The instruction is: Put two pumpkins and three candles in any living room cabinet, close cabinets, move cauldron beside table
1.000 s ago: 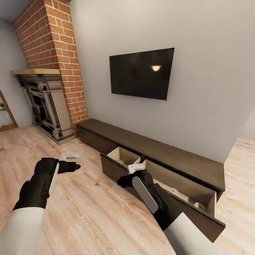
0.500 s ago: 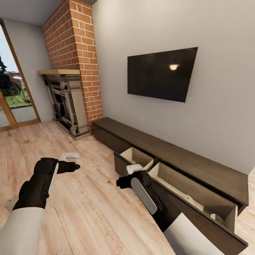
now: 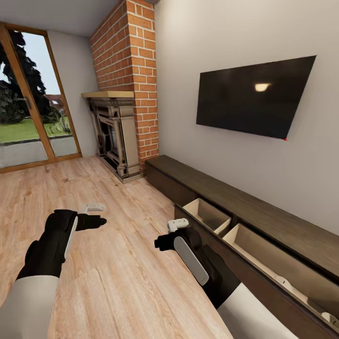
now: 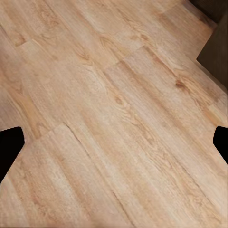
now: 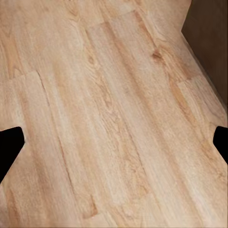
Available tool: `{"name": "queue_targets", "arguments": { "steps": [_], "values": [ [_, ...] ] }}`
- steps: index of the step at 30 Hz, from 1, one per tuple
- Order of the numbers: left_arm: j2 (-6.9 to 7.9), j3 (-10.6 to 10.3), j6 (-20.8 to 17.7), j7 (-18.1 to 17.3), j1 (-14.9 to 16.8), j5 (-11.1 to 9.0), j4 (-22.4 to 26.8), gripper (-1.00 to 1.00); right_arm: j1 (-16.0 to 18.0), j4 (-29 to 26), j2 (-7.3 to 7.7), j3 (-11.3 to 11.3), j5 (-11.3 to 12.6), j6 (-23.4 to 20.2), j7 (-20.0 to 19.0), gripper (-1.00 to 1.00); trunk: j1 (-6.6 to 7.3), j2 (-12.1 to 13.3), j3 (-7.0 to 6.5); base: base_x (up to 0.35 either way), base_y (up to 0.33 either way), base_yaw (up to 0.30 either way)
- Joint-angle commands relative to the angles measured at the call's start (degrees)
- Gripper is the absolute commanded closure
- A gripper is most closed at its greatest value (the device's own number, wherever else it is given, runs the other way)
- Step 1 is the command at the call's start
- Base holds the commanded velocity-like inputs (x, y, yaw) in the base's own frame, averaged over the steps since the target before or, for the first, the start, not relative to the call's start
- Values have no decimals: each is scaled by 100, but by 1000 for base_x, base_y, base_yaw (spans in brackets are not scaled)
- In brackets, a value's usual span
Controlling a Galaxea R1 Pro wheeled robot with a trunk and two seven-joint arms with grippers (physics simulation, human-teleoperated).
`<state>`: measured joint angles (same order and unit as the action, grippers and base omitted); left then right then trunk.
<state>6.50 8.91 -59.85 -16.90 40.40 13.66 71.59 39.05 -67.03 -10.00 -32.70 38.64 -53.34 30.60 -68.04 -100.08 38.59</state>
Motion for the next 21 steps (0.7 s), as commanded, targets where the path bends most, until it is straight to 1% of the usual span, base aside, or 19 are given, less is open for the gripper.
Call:
{"name": "queue_targets", "arguments": {
  "steps": [1, 11, 16, 21],
  "values": [
    [0, 5, -15, -59, 3, 60, 4, -100, 6, -3, 0, -8, 56, -10, 60, -100, -2, -3, 7, 198, 232, 274],
    [0, 5, -15, -60, 3, 66, -8, -100, 6, -6, 0, -8, 56, -6, 60, -100, -2, -3, 1, 209, 240, 273],
    [0, 6, -15, -59, 3, 67, -14, -100, 6, -11, 0, -8, 56, -2, 60, -100, -2, -3, -31, 266, 206, 196],
    [0, 5, -15, -60, 5, 69, -31, -100, 6, -12, 0, -15, 56, -1, 60, -100, -2, -3, -70, 313, 97, 158]
  ]
}}
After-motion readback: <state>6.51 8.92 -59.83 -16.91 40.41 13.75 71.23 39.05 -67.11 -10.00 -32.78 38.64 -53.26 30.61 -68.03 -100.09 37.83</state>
